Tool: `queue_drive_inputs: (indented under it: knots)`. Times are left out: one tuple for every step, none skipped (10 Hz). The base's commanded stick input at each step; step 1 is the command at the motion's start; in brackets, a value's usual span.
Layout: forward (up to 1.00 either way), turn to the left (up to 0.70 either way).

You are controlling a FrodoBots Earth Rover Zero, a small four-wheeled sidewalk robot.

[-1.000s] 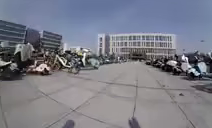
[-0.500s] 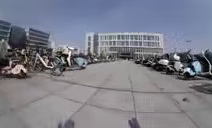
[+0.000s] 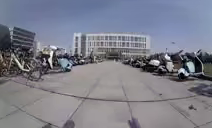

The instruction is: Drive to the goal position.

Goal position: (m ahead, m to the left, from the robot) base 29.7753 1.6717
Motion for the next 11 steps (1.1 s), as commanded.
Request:
queue_drive_inputs:
  knots:
    - [1.0, 0.0]
    - [1.0, 0.0]
    - [1.0, 0.0]
    - [1.0, 0.0]
    - [1.0, 0.0]
    - [1.0, 0.0]
    - [1.0, 0.0]
    - [1.0, 0.0]
    - [1.0, 0.0]
    - [1.0, 0.0]
    - [1.0, 0.0]
